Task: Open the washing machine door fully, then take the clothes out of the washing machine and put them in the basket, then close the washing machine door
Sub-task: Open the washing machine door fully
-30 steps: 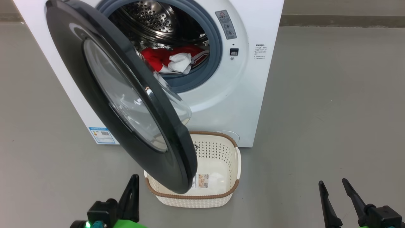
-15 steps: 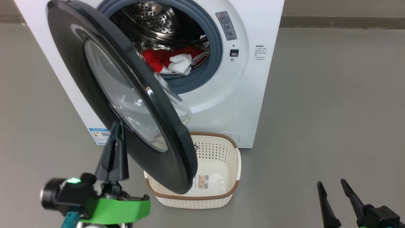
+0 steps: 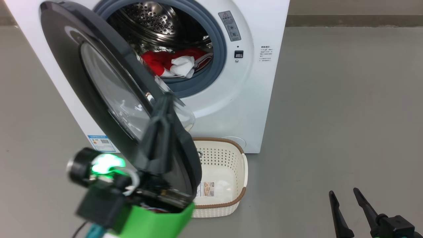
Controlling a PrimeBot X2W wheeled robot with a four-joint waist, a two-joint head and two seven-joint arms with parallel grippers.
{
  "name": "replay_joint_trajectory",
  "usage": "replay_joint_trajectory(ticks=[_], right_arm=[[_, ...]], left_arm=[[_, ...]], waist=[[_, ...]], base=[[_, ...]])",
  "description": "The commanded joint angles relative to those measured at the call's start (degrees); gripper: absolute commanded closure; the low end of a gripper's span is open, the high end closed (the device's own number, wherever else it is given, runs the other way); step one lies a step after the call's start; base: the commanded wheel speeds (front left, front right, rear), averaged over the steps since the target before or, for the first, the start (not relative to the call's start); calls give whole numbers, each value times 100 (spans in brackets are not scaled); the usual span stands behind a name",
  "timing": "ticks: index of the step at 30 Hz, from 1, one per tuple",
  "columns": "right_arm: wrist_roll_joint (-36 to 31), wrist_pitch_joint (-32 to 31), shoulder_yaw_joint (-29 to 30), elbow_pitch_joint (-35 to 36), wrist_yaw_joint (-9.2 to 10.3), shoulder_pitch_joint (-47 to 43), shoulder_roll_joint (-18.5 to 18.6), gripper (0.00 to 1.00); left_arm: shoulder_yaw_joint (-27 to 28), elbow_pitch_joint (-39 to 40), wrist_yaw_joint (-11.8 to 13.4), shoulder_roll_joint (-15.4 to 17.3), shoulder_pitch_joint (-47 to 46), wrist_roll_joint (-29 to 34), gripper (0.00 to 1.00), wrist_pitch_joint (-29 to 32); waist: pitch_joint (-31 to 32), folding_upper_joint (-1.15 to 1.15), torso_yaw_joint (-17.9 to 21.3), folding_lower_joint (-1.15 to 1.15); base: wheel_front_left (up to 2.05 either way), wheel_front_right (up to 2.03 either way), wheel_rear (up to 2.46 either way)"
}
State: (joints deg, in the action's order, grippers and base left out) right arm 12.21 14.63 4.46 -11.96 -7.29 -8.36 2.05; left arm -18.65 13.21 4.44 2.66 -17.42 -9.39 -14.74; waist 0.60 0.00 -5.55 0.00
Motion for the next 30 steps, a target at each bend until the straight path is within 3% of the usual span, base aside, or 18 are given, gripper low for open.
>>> replay_joint_trajectory(ticks=[1, 8, 16, 21, 30], right_arm=[[-104, 37, -161, 125, -20, 189, 83, 0], [-129, 37, -186, 102, -20, 200, 83, 0], [-129, 37, -220, 115, -20, 195, 83, 0], [-118, 37, -217, 105, -20, 193, 83, 0], [-100, 37, -208, 76, -20, 192, 83, 0]], left_arm=[[-58, -43, -53, 28, -289, -139, 100, -24], [-1061, -673, -74, 23, -471, -746, 100, 146], [-1917, -1684, 150, 22, -486, -1604, 100, 561], [-1964, -2331, 349, 22, -421, -1957, 100, 658], [-1543, -3266, 508, 103, -514, -2162, 100, 351]], waist=[[-17, 0, 30, 0], [-45, 0, 95, 0], [-66, 0, 128, 0], [-73, 0, 113, 0], [-66, 0, 58, 0]], base=[[0, 0, 0], [0, 0, 0], [0, 0, 0], [0, 0, 0], [0, 0, 0]])
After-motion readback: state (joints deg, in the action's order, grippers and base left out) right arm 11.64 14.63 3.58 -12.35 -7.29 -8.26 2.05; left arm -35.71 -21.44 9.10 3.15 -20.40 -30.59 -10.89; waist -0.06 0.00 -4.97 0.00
